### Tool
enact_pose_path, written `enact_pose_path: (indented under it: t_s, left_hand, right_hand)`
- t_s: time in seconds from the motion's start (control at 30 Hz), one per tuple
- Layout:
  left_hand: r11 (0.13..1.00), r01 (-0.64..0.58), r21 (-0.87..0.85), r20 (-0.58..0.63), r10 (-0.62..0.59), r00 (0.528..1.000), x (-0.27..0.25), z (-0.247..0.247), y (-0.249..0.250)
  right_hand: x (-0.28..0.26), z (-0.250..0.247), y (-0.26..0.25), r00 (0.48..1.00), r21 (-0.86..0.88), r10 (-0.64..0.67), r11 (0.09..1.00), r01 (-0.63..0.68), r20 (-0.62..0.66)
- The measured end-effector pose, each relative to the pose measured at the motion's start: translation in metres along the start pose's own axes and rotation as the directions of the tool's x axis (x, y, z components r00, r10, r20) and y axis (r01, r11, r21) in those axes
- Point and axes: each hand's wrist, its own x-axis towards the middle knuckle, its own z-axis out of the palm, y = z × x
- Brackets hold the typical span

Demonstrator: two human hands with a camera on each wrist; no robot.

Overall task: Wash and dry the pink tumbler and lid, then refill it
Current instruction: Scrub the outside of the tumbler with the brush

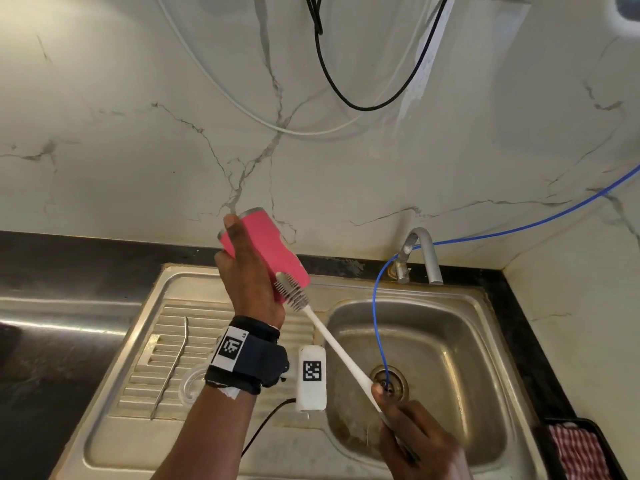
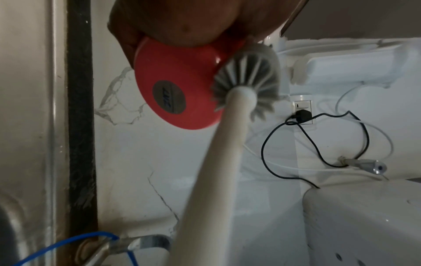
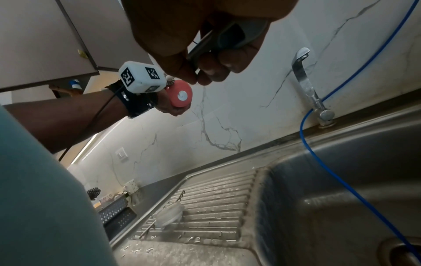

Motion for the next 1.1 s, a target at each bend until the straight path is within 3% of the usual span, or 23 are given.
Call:
enact_pose_path:
  t_s: [0.17, 0.4, 0.6, 0.77, 0.93, 1.1]
  left_hand:
    - [0.997, 0.041, 0.061, 0.008, -0.041, 0.999, -0.015, 0.008, -0.005]
    - [1.000, -0.004, -0.002, -0.009, 0.004, 1.000, -0.004, 0.004, 0.005]
    - [0.999, 0.034, 0.004, 0.052, -0.034, 0.998, -0.015, 0.011, -0.002]
    - [0.999, 0.019, -0.047, 0.016, -0.019, 1.000, -0.006, 0.003, 0.004]
    - [0.996, 0.090, 0.006, 0.088, -0.090, 0.992, -0.021, 0.013, -0.005]
    - [0.999, 0.035, -0.039, 0.066, -0.033, 0.997, -0.010, 0.009, 0.004]
  right_hand:
    - [0.016, 0.002, -0.005, 0.999, -0.001, 0.031, 1.000, -0.031, -0.034]
    - [0.008, 0.000, -0.006, 0.998, -0.004, 0.010, 1.000, -0.010, -0.065]
    - [0.022, 0.005, -0.012, 0.993, 0.030, 0.068, 0.997, -0.066, -0.099]
    - [0.010, -0.002, -0.011, 0.996, 0.013, 0.044, 0.999, -0.043, -0.082]
    - [0.029, 0.004, -0.013, 0.989, 0.024, 0.094, 0.996, -0.091, -0.111]
    - [0.014, 0.000, -0.014, 0.995, 0.055, 0.065, 0.997, -0.061, -0.077]
